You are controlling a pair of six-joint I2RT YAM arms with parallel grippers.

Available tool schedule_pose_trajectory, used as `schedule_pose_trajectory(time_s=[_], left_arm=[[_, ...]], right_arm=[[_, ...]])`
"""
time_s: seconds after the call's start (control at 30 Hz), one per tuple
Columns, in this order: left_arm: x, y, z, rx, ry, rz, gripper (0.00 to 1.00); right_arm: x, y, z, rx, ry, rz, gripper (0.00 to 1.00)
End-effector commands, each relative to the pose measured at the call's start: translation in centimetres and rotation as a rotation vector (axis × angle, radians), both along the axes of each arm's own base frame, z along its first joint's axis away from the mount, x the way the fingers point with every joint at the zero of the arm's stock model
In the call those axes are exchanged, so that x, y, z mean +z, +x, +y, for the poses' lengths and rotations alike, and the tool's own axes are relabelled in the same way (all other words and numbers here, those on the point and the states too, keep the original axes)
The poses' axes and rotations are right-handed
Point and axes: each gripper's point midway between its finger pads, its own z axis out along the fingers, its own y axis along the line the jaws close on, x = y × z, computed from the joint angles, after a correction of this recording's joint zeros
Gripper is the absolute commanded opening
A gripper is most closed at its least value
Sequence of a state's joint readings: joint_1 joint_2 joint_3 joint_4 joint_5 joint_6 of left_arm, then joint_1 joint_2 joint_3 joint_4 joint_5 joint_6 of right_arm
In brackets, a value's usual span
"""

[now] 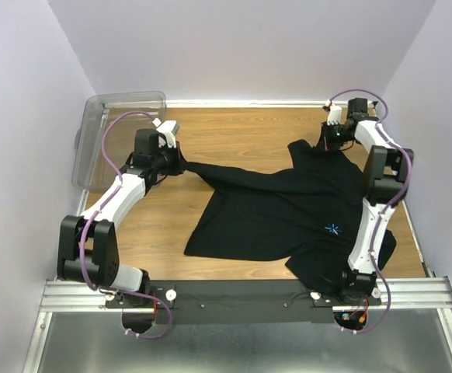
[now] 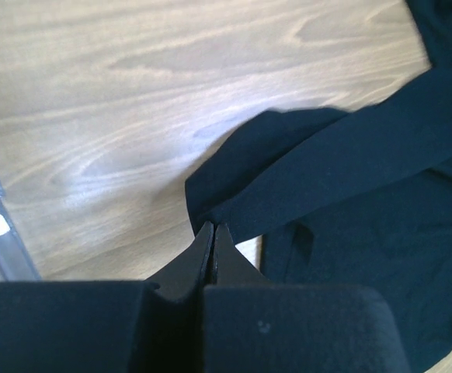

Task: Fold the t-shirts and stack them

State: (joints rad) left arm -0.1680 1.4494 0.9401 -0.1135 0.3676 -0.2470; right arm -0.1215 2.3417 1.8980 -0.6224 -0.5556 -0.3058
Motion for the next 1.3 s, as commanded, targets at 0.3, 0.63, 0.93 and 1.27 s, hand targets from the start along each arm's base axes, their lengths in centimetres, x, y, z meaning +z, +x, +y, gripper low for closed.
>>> schedule_pose_trajectory(time_s=[0.3, 0.63, 0.93, 1.27], left_arm=[[21.0, -0.8, -0.7, -0.044, -0.144, -0.518, 0.0], [47.7, -14.1, 1.8, -0.02, -0.295, -1.12, 0.0], [57.6, -26.7, 4.6, 0.018, -0.413, -1.434, 0.0], [56.6, -25.8, 6.9, 0.177, -0.428, -1.459, 0.0]], right_arm=[[34.8, -13.3, 2.4, 0.041, -0.082, -0.751, 0.0], [61.6, -26.3, 2.1, -0.132, -0.112, -1.362, 0.01], [74.7, -41.4, -0.7, -0.445, -0.129, -1.858, 0.01], [77.2, -44.1, -2.9, -0.592, -0.202, -1.988, 0.01]])
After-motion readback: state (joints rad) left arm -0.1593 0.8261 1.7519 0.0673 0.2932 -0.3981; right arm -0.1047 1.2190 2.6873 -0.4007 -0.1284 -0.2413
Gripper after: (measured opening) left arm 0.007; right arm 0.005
